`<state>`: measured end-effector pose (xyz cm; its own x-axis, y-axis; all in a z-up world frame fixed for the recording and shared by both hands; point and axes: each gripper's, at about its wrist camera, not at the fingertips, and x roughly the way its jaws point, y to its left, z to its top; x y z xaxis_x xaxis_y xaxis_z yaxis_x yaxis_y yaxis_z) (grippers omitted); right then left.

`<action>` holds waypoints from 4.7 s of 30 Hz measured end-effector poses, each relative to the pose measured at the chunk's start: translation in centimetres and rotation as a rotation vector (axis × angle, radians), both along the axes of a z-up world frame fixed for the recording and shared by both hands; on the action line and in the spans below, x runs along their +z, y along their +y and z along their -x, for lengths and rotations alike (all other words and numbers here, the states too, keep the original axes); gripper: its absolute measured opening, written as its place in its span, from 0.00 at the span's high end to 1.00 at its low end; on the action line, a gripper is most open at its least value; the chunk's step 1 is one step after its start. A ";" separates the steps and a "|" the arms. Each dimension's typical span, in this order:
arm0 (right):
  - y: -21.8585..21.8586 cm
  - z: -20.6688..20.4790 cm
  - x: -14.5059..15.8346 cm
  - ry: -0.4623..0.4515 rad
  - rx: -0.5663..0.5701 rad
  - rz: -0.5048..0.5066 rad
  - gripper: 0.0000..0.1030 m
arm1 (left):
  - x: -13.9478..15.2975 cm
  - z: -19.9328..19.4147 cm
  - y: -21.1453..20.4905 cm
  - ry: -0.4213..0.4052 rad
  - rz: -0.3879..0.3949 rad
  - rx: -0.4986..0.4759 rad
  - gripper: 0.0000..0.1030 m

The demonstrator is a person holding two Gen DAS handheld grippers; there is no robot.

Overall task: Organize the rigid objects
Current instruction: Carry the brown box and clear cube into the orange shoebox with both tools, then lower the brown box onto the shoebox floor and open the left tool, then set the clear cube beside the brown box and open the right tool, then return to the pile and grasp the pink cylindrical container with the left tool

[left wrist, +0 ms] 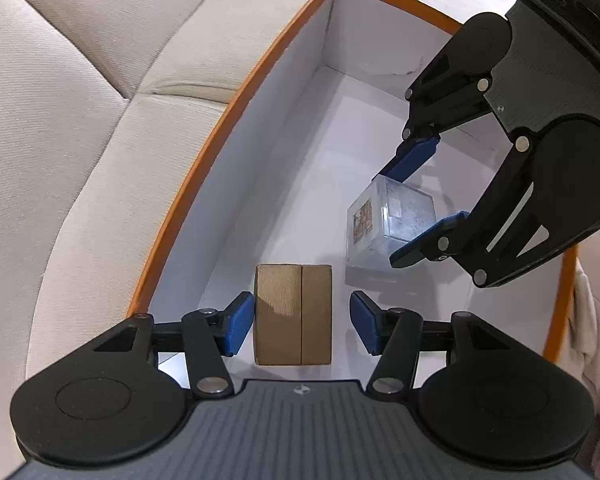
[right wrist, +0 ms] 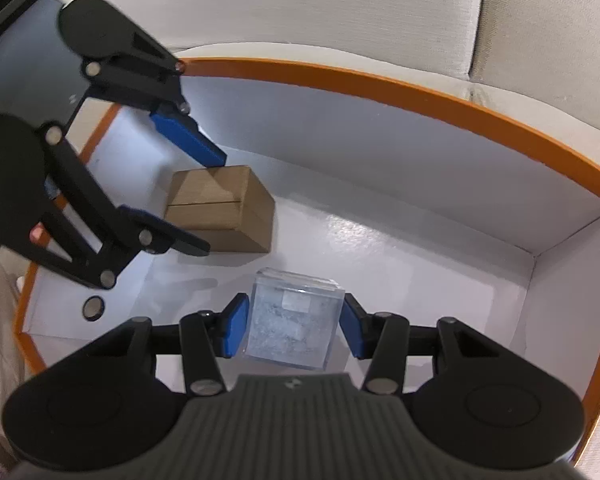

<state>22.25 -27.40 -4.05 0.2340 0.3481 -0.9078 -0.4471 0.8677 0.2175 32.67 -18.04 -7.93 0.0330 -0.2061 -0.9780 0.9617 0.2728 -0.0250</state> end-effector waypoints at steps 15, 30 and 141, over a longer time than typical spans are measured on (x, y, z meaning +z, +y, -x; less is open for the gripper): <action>0.4 -0.5 -0.6 0.008 0.031 -0.018 0.51 | -1.1 1.3 -2.2 -0.001 -0.084 0.071 0.51; 0.8 -0.8 -0.4 0.006 0.065 0.028 0.51 | -1.2 7.3 -2.8 -0.112 -0.069 -0.008 0.64; 10.8 0.4 -1.3 -0.151 0.057 0.041 0.69 | 3.0 12.0 15.4 -0.085 0.556 0.916 0.87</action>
<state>21.83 -16.57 -5.36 0.3499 0.3278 -0.8775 -0.5205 0.8469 0.1088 20.64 -2.66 -4.90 0.4646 -0.4833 -0.7421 0.4010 0.8619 -0.3103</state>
